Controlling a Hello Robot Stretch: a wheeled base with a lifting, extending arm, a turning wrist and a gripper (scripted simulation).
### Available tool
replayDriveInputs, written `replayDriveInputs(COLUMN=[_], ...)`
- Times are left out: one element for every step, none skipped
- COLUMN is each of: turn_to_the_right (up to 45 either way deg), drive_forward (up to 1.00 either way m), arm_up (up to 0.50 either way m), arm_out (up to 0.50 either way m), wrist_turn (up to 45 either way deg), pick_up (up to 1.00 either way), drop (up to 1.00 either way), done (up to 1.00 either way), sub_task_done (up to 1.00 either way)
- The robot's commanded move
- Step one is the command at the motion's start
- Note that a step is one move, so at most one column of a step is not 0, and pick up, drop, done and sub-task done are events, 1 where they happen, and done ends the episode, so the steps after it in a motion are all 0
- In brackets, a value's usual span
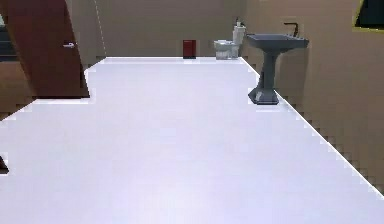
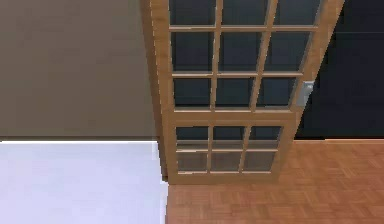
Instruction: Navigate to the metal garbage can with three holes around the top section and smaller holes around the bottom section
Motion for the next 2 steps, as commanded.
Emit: replayDriveInputs(turn_to_the_right=[0.0, -42.0], drive_forward=[0.35, 0.0], arm_up=[0.0, 0.0], arm_out=[0.0, 0.0], wrist_turn=[0.0, 0.0], pick_up=[0.0, 0.0], drop=[0.0, 0.0], done=[0.0, 0.0], sub_task_done=[0.0, 0.0])
